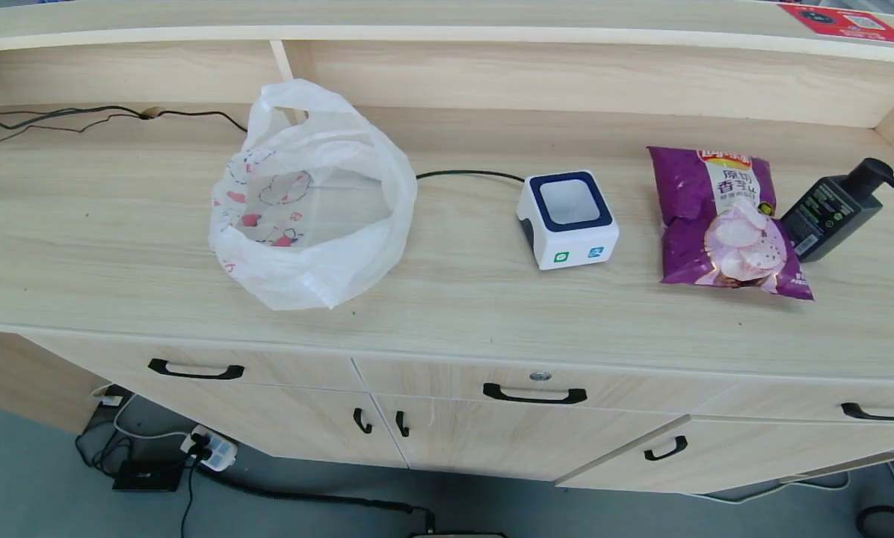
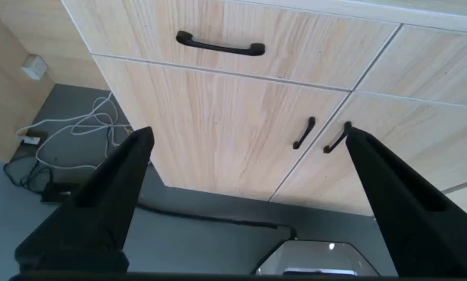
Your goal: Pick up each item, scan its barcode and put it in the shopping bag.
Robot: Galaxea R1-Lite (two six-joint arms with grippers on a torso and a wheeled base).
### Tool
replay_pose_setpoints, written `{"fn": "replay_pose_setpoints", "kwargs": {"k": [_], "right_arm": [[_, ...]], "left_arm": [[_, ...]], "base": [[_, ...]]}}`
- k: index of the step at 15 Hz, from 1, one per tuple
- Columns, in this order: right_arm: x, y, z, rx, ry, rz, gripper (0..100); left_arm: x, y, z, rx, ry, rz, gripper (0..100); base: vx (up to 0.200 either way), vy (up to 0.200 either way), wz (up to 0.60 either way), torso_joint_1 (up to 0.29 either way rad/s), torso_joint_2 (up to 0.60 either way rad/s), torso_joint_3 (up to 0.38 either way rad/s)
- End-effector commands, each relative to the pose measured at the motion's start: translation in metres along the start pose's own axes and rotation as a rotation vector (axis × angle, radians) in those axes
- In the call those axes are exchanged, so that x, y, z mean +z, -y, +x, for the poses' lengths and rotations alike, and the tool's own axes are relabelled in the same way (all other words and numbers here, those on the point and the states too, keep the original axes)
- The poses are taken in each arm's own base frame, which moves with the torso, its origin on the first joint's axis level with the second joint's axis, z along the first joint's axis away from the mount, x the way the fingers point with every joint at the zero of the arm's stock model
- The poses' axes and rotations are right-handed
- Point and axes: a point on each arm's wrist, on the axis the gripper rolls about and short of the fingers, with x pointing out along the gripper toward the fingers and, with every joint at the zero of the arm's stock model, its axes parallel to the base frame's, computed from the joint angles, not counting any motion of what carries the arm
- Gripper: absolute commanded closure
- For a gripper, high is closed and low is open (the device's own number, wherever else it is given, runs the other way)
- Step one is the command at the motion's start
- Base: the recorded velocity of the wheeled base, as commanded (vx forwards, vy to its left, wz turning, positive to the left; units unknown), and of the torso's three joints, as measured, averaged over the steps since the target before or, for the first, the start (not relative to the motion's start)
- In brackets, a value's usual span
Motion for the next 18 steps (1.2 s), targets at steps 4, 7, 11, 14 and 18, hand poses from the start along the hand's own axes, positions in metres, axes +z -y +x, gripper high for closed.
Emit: {"fn": "replay_pose_setpoints", "kwargs": {"k": [4,7,11,14,18], "right_arm": [[0.000,0.000,0.000,0.000,0.002,-0.014,0],[0.003,0.000,-0.001,0.019,0.007,-0.050,0],[0.001,0.000,0.000,0.024,0.002,-0.031,0],[0.000,0.000,0.000,0.023,0.001,-0.033,0],[0.075,-0.001,-0.012,0.074,0.146,-0.078,0]], "left_arm": [[0.000,0.000,0.000,0.000,0.003,-0.005,0],[0.000,0.000,0.000,0.000,0.003,-0.002,0],[0.000,0.000,0.000,0.001,0.003,0.000,0],[0.000,0.000,0.000,0.001,0.003,-0.002,0],[0.000,0.000,0.000,0.000,0.003,-0.003,0]], "base": [[0.000,0.000,0.00,0.000,0.00,0.000],[0.000,0.000,0.00,0.000,0.00,0.000],[0.150,0.000,0.00,-0.003,0.00,0.005],[0.067,0.000,0.00,-0.001,0.00,0.004],[0.000,0.000,0.00,0.000,0.00,0.000]]}}
